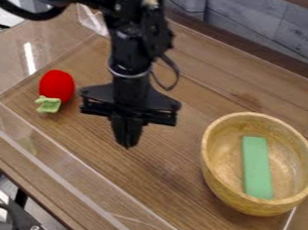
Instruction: Remove the green stick from the brown bowl and put it on the table
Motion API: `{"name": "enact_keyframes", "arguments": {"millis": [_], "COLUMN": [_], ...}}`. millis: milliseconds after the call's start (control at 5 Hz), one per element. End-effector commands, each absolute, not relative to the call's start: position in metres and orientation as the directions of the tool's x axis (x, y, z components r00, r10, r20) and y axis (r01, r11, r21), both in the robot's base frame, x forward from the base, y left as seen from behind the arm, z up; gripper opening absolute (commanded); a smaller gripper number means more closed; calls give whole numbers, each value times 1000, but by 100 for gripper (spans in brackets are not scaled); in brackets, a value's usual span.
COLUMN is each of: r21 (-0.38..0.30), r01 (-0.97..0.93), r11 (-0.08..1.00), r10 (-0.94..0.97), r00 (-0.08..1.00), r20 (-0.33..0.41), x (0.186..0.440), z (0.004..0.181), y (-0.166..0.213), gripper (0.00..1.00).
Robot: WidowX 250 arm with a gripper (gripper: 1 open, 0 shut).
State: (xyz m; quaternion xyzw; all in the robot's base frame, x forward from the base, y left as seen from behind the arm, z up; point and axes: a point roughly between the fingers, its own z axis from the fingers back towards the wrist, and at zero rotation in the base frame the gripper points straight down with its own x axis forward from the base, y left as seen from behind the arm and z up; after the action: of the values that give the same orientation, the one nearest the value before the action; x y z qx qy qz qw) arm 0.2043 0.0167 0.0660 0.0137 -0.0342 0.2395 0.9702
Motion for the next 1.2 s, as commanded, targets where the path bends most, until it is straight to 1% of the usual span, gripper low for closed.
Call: {"name": "enact_keyframes", "arguments": {"millis": [0, 200, 400, 600, 800, 1000], "r21": [8, 11, -2, -20, -38, -48], "r01": [-459, -400, -357, -341, -322, -298], "r11": [888, 916, 934, 940, 946, 954], "r10": [456, 398, 356, 342, 324, 300], "r00": [885, 913, 931, 937, 944, 953], "r20": [95, 88, 84, 78, 63, 51], "x": [207, 205, 209, 214, 225, 235], "z": [65, 65, 78, 84, 81, 75], "y": [36, 33, 20, -6, -45, -81], "gripper": [0, 0, 0, 0, 0, 0]}}
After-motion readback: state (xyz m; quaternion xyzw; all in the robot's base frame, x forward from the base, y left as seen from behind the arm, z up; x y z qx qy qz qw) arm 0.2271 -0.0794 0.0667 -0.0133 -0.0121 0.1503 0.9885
